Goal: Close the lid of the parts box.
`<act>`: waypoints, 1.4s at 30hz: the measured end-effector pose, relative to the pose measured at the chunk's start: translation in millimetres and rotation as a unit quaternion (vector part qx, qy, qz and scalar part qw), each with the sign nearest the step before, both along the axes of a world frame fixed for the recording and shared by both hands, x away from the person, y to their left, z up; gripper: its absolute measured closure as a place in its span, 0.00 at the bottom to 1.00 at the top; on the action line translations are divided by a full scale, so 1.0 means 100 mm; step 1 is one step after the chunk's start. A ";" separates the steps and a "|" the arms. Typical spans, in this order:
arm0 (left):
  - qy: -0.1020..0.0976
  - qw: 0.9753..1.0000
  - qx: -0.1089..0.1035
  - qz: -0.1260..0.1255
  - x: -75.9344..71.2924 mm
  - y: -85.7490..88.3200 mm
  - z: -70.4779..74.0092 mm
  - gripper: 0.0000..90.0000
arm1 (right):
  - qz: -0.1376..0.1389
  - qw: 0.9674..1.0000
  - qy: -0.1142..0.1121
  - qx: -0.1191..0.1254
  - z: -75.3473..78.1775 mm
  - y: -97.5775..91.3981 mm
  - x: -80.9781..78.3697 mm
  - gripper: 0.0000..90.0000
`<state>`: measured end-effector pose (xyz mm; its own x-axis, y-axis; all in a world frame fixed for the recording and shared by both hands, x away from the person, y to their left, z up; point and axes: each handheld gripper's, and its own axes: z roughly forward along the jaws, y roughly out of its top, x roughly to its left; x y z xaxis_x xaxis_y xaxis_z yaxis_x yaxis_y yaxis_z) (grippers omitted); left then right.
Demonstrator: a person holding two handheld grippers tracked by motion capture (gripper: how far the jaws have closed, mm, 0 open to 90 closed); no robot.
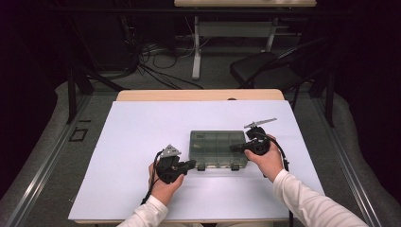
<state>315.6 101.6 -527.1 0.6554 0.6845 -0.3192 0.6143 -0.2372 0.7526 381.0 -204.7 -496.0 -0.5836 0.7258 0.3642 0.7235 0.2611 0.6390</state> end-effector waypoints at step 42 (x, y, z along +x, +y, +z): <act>-0.004 1.000 0.006 0.024 0.22 0.00 0.10 1.00 | -0.001 1.000 0.004 0.001 -0.20 -0.01 -0.06 1.00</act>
<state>337.3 101.9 -517.0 0.6251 0.7187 -0.3046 0.6184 -0.2179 0.7551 374.6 -205.8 -515.6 -0.5795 0.7263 0.3697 0.7288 0.2588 0.6339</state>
